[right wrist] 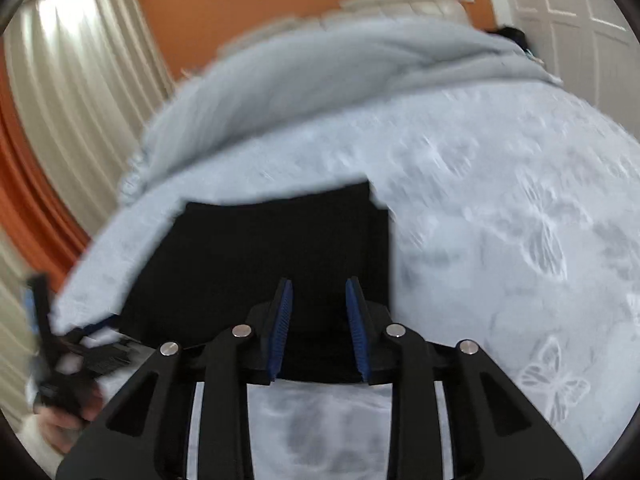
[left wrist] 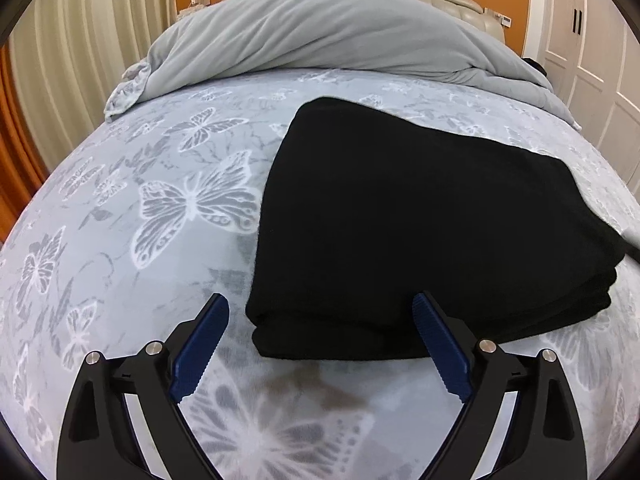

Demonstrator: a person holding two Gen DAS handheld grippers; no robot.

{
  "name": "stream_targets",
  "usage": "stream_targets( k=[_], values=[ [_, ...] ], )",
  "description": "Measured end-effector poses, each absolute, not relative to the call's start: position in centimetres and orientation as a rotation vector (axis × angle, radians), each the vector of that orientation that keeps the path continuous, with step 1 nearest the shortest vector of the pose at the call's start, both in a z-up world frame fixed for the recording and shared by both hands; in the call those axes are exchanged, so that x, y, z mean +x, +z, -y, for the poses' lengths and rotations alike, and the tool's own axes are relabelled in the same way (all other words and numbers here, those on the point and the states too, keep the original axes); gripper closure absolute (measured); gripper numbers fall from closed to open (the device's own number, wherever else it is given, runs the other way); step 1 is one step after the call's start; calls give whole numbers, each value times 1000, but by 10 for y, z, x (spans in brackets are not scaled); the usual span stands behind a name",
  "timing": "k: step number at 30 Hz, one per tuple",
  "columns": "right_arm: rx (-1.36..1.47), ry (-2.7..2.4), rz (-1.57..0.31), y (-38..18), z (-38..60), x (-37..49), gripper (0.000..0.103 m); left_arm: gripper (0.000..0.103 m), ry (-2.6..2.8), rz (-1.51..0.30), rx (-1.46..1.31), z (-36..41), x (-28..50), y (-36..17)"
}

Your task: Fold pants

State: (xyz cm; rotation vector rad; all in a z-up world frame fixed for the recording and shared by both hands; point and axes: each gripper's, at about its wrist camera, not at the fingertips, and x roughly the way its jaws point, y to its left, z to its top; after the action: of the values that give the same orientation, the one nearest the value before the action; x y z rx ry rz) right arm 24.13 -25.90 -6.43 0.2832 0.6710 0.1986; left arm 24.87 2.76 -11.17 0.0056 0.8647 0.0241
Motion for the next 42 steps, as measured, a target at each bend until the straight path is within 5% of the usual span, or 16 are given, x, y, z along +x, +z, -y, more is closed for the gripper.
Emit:
stream_targets(
  k=[7,15,17,19,25,42],
  values=[
    [198,116,-797,-111,246,264,81,12,20,-867,21,-21,243,-104],
    [203,113,-690,-25,235,199,77,12,15,-835,40,-20,209,-71],
    [215,94,-687,-14,231,178,63,12,9,-822,27,-21,195,-58],
    [230,67,-674,-8,230,156,37,12,2,-802,18,-24,174,-43],
    [229,12,-631,-12,221,84,20,11,13,-749,63,-27,104,-18],
    [84,-10,-659,-61,190,-4,11,11,14,-769,40,-44,7,-51]
  ],
)
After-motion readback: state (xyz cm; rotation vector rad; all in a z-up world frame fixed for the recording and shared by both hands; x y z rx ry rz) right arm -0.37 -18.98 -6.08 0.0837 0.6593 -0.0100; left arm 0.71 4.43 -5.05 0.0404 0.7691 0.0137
